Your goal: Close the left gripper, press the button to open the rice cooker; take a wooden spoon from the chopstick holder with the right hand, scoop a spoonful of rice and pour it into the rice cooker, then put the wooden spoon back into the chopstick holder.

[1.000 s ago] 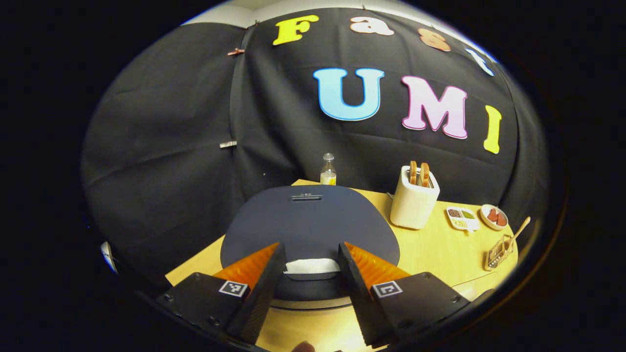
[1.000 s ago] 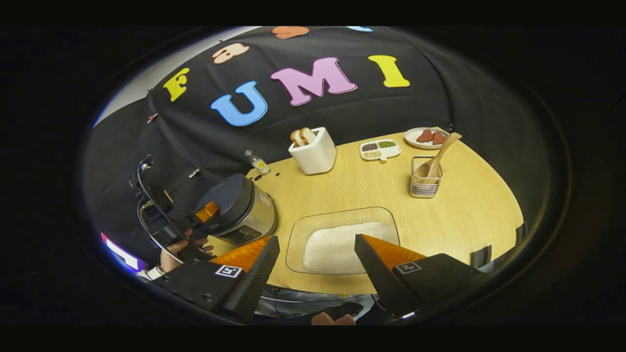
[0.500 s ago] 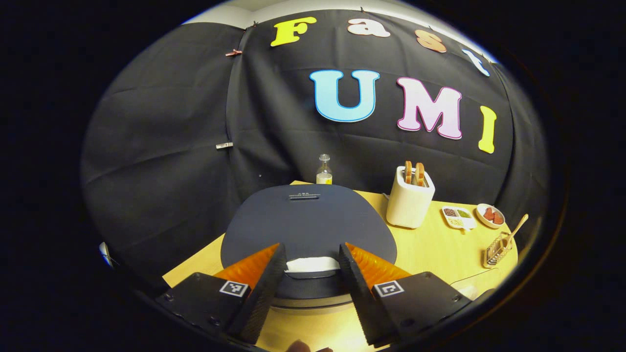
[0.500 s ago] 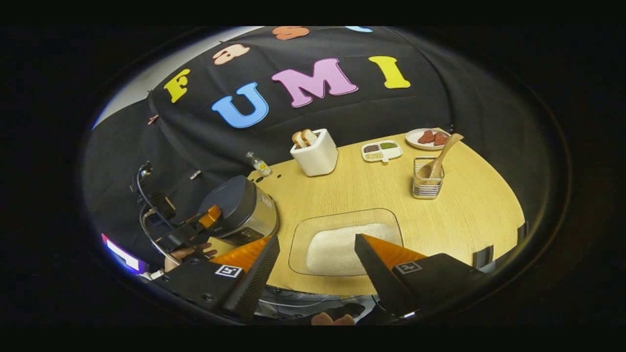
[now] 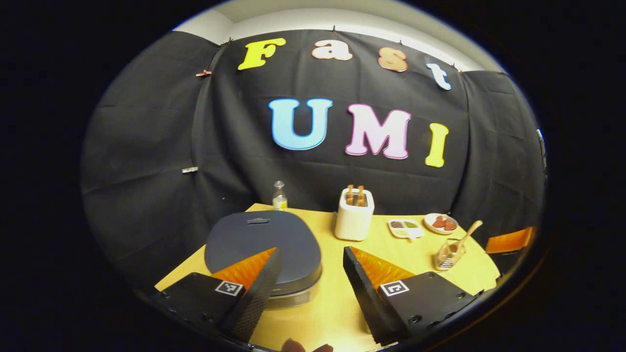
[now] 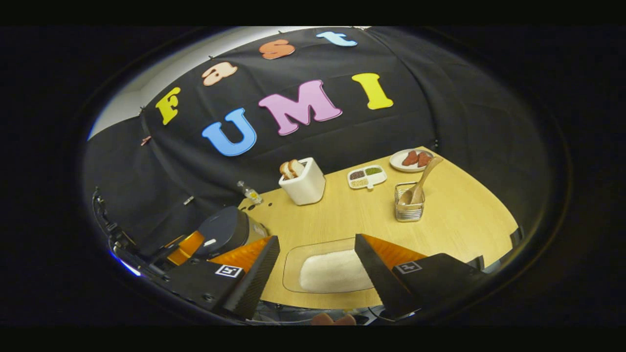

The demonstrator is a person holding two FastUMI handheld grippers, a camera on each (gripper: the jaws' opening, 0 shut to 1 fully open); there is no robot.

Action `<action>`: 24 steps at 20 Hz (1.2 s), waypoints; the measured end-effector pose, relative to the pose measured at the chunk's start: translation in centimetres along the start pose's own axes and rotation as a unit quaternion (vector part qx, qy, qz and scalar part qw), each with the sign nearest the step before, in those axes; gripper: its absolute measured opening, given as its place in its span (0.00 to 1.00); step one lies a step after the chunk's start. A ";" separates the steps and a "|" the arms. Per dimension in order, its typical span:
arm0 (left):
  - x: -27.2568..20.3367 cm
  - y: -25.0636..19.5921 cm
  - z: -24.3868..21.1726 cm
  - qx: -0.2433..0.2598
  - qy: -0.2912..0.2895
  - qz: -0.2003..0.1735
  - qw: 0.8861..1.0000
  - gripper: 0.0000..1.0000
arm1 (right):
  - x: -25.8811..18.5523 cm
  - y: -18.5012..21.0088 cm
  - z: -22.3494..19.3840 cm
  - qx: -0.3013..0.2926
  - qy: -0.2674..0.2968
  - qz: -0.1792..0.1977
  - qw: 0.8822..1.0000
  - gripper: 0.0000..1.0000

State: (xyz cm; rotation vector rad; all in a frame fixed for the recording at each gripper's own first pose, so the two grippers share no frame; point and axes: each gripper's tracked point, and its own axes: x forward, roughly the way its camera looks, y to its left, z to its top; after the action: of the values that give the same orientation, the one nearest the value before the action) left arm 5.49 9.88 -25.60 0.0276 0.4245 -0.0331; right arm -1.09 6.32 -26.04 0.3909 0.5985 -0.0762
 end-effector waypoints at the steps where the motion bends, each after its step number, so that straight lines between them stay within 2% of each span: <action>1: -0.7 -1.1 0.8 0.000 -0.010 -0.010 1.000 0.87 | -0.1 -0.5 0.6 -0.009 -0.009 -0.005 1.000 0.96; 4: -2.5 -4.3 2.9 -0.009 -0.037 -0.035 0.999 0.87 | -0.5 -1.4 3.5 -0.046 -0.046 -0.004 0.998 0.96; 7: -4.2 -7.6 4.0 -0.028 -0.046 -0.053 0.997 0.87 | -1.6 -1.7 7.6 -0.102 -0.104 0.006 0.989 0.97; 8: -4.7 -8.6 4.4 -0.031 -0.052 -0.057 0.997 0.87 | -2.0 -1.8 8.8 -0.128 -0.126 0.009 0.984 0.96; 9: -5.2 -9.4 4.8 -0.033 -0.058 -0.058 0.996 0.88 | -2.4 -1.9 10.0 -0.153 -0.148 0.013 0.977 0.90; 10: -5.6 -10.1 5.0 -0.037 -0.064 -0.057 0.996 0.88 | -2.6 -1.9 11.0 -0.176 -0.168 0.015 0.970 0.97; 14: -6.6 -12.0 4.7 -0.041 -0.072 -0.040 0.996 0.90 | -3.3 -2.6 12.5 -0.239 -0.207 0.016 0.949 0.99; 16: -7.0 -12.2 4.7 -0.034 -0.079 -0.023 0.996 0.90 | -3.5 -2.4 12.3 -0.246 -0.212 0.028 0.945 0.99; 19: -7.2 -12.3 5.5 -0.014 -0.099 -0.006 0.995 0.90 | -3.9 -3.6 12.8 -0.242 -0.217 0.023 0.945 0.98; 21: -6.9 -12.5 5.5 -0.011 -0.100 -0.010 0.995 0.90 | -4.2 -4.4 13.9 -0.229 -0.227 0.010 0.947 0.98; 22: -7.0 -12.5 5.6 -0.011 -0.098 -0.010 0.995 0.94 | -4.3 -4.7 14.2 -0.226 -0.229 0.004 0.947 0.98; 23: -7.0 -12.3 5.8 -0.012 -0.099 -0.011 0.995 0.90 | -4.3 -4.8 14.3 -0.225 -0.231 0.002 0.947 0.98; 24: -6.9 -12.1 5.8 -0.013 -0.094 -0.009 0.995 0.90 | -4.2 -4.9 14.3 -0.225 -0.228 -0.001 0.947 0.98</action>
State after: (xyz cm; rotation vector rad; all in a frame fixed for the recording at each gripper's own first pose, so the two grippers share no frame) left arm 1.13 -2.20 -17.71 -0.0054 0.2375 -0.0481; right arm 2.21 -3.79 -14.57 -0.0772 0.1448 -0.0276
